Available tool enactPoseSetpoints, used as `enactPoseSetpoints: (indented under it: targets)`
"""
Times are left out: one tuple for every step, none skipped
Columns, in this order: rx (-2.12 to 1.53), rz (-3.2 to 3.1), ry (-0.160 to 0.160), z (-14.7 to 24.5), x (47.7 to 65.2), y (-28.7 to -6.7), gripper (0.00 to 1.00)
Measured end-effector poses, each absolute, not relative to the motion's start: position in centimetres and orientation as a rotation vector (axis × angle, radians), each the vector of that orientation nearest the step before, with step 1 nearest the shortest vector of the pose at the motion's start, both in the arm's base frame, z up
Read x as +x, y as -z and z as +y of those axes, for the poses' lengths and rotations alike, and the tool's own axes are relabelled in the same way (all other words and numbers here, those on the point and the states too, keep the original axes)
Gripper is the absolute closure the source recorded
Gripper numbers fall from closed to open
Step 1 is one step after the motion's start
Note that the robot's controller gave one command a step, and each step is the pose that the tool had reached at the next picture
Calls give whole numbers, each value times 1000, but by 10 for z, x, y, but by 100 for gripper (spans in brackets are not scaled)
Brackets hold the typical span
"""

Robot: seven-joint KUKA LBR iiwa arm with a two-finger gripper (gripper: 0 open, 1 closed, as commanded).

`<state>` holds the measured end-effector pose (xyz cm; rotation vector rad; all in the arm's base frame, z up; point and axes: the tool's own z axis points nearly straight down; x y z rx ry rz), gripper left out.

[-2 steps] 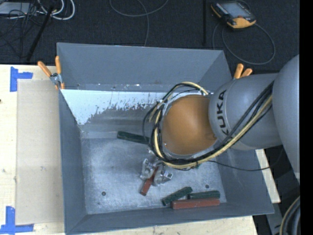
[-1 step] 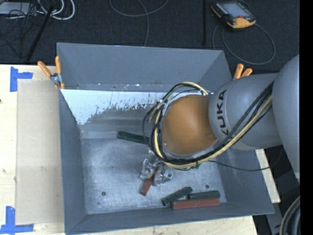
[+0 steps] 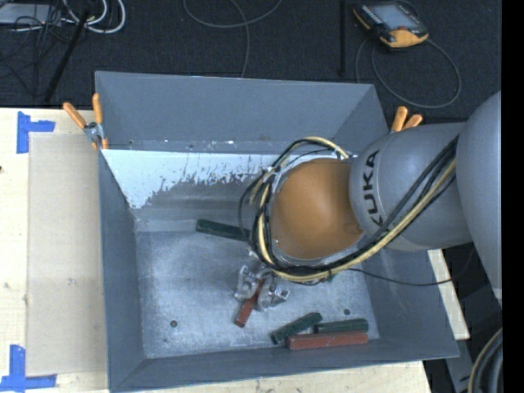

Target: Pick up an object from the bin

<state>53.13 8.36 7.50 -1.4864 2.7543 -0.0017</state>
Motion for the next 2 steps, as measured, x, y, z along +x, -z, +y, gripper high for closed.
enactPoseSetpoints:
  targets:
    - [-1487,2754,2,84,531,-75,100]
    - [-1487,2754,2,84,531,-75,100]
